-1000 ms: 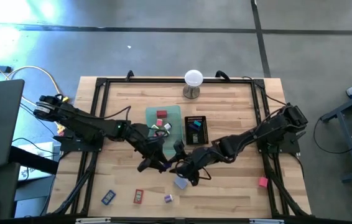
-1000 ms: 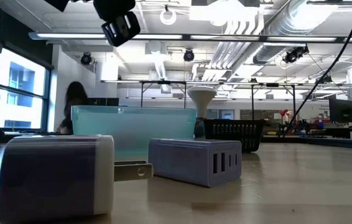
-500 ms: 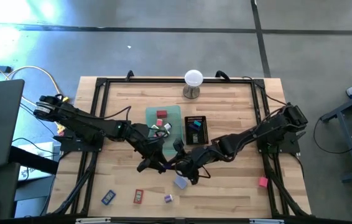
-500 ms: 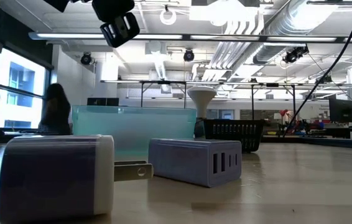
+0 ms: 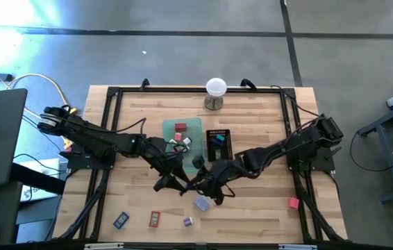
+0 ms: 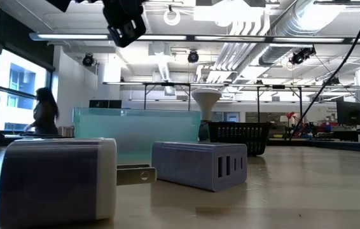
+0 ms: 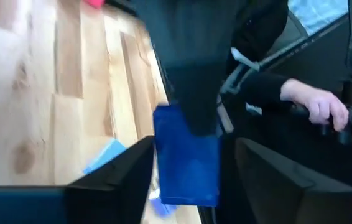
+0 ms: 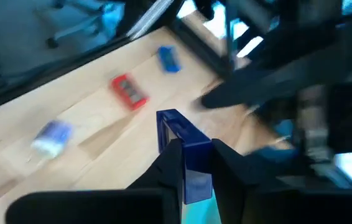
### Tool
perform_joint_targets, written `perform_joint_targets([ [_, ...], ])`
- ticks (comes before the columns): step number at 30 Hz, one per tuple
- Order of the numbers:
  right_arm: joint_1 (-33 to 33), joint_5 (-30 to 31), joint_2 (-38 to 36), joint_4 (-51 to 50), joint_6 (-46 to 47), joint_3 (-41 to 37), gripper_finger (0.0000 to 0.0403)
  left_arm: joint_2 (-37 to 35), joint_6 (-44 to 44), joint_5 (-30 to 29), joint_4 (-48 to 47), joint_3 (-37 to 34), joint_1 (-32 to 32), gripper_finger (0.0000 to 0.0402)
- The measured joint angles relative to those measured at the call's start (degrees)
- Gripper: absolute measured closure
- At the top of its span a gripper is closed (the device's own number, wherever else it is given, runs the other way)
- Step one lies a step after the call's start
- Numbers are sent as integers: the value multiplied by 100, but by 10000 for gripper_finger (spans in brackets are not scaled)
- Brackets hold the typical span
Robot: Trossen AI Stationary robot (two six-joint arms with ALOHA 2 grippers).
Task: Pick & Place Office items
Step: Put the violet digital clock into the black bin
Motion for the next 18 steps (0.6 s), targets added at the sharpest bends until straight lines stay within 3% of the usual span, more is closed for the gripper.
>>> perform_joint_targets([
  [6, 11, 122, 7, -306, 352, -15, 357, -12, -6, -185, 203, 2, 117, 118],
  [12, 205, 1069, 7, -872, 814, -15, 357, -84, -39, 477, 172, 4, 536, 112],
  [18, 324, 1496, 7, -1443, 1526, -13, 356, -85, -107, 1049, -56, 4, 966, 111],
])
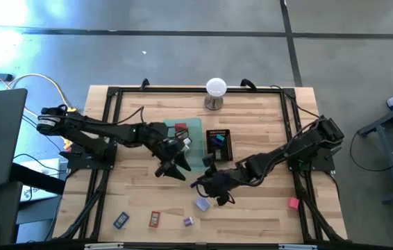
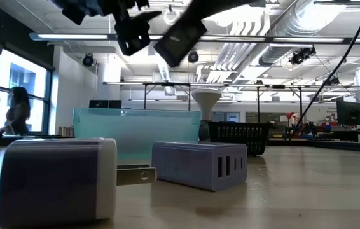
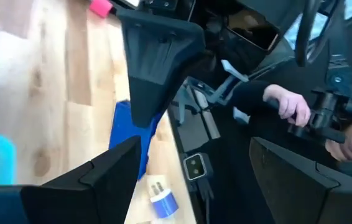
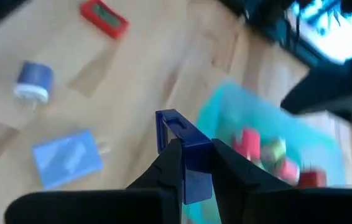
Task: Pick & Place Office items
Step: Put the violet digital clock into the black bin
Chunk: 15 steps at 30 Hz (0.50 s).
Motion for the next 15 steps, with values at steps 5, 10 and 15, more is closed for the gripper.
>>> perform_joint_targets([
  [5, 26, 878, 0, -899, 892, 2, 356, 2, 48, 3, -23, 0, 341, 110],
  [10, -36, 1694, 0, -2135, 2014, 4, 356, 4, 266, 0, -27, 0, 550, 110],
  [15, -177, 2235, 0, -3242, 3092, 4, 356, 4, 283, -1, -29, 0, 582, 110],
])
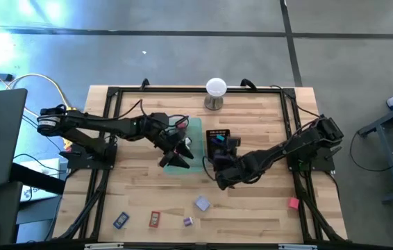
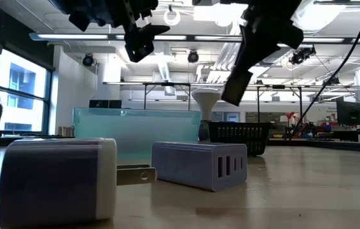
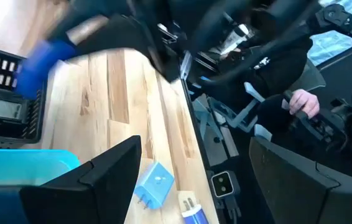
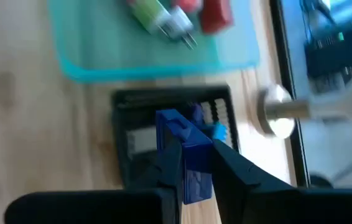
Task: Pick & Place Office items
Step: Put the violet digital clock into the black bin
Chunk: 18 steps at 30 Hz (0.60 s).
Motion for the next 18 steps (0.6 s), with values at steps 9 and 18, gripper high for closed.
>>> perform_joint_targets([
  [9, -374, -52, -7, -349, 407, -67, 355, 0, 2, 0, 2, 0, 0, 110],
  [18, -838, -214, -7, -139, 728, -574, 355, 2, -7, 37, -35, 0, -118, 110],
])
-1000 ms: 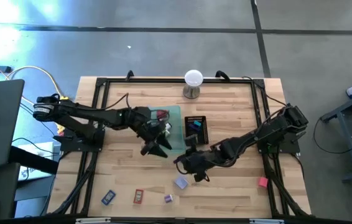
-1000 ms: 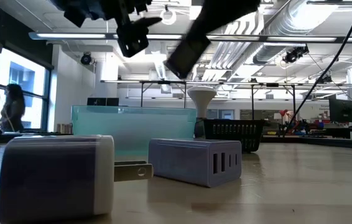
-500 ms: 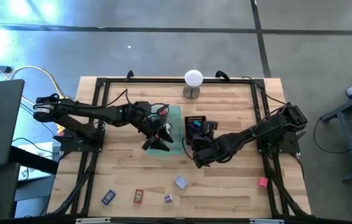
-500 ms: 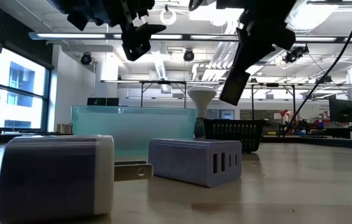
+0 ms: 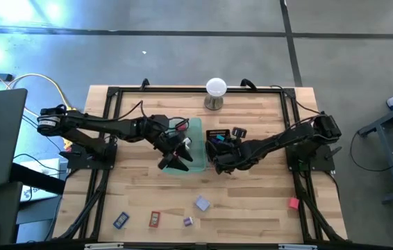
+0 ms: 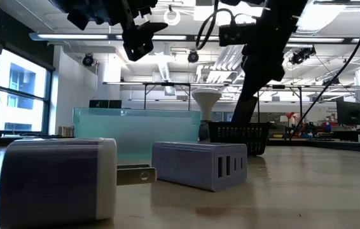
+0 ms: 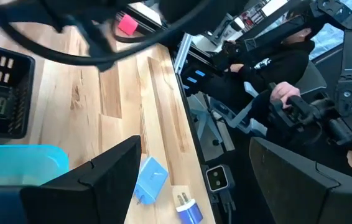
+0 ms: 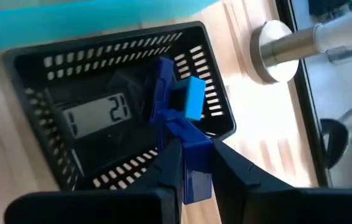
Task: Pick & Place Office items
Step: Put the violet digital clock into the black bin
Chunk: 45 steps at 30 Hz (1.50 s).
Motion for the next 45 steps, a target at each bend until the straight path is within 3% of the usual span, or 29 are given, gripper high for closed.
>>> perform_joint_targets([
  [9, -226, 48, 9, 683, 102, -88, 355, 0, 7, -2, -2, 0, -7, 110],
  [24, -434, -520, 20, 1588, -626, -94, 355, 0, 10, -2, -46, 0, -28, 110],
  [35, -587, -693, 22, 2352, -501, -771, 352, 0, 13, 0, -50, 0, -166, 110],
  [45, -587, -713, 22, 2668, -590, -870, 273, 2, 197, -230, -54, 0, -164, 110],
])
